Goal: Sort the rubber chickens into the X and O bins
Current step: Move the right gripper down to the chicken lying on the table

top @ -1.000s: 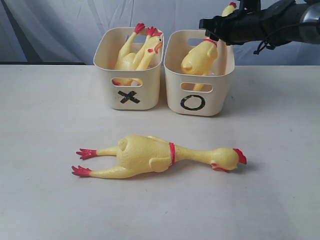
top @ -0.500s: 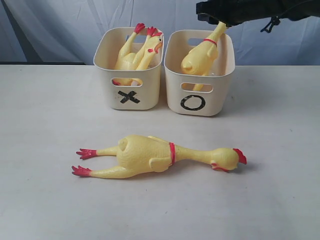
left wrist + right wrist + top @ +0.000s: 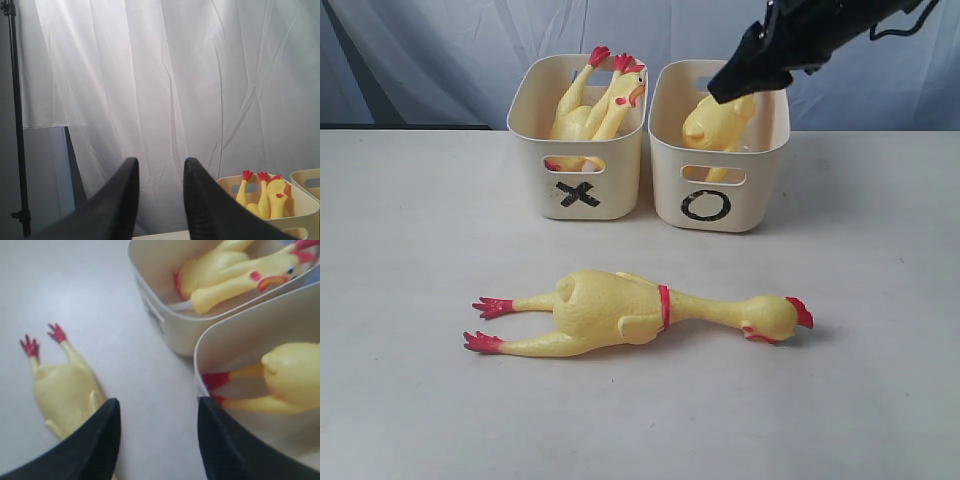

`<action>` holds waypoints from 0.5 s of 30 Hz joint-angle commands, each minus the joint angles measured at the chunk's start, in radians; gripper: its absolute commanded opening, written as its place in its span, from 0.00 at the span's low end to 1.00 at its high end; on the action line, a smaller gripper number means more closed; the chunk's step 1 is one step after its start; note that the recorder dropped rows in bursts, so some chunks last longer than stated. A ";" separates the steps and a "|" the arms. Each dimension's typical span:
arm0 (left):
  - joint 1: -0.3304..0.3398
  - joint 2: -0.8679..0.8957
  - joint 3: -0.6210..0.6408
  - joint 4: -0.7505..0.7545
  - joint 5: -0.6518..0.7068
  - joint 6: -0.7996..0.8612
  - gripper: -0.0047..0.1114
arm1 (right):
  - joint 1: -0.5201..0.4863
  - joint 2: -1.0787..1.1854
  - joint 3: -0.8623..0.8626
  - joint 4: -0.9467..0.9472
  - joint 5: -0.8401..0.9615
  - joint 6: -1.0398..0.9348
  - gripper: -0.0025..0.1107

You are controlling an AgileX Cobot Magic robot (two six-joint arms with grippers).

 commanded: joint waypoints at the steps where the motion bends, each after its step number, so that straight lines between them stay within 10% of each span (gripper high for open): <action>1: 0.005 -0.004 0.005 -0.003 0.010 -0.003 0.30 | 0.016 -0.013 0.040 -0.073 0.123 -0.028 0.43; 15: 0.005 -0.004 0.005 -0.003 0.008 -0.003 0.30 | 0.274 -0.013 0.275 -0.541 -0.019 -0.091 0.43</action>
